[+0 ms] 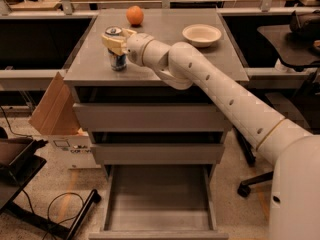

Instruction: Pick redbull can from bottom drawer and place on counter

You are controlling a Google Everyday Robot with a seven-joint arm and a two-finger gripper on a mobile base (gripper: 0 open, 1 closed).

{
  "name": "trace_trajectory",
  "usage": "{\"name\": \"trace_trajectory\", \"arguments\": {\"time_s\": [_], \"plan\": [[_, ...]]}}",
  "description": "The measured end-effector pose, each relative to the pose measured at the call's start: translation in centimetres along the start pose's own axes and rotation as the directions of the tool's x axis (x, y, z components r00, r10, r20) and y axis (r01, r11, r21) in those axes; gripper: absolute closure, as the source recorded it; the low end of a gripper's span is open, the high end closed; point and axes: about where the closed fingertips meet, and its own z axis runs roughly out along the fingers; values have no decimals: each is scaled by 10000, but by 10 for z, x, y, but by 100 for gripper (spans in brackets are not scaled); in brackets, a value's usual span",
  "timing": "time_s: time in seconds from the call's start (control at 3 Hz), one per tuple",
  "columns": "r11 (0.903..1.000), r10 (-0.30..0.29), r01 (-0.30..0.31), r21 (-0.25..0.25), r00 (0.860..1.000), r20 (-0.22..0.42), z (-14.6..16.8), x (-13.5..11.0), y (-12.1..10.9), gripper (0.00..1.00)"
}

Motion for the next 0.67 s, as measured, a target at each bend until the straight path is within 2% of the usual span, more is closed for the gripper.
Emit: {"name": "trace_trajectory", "arguments": {"time_s": [0.33, 0.67], "plan": [[10000, 11, -11, -11, 10000, 19, 3, 2, 0, 87], [10000, 16, -16, -49, 10000, 24, 5, 2, 2, 64]]}}
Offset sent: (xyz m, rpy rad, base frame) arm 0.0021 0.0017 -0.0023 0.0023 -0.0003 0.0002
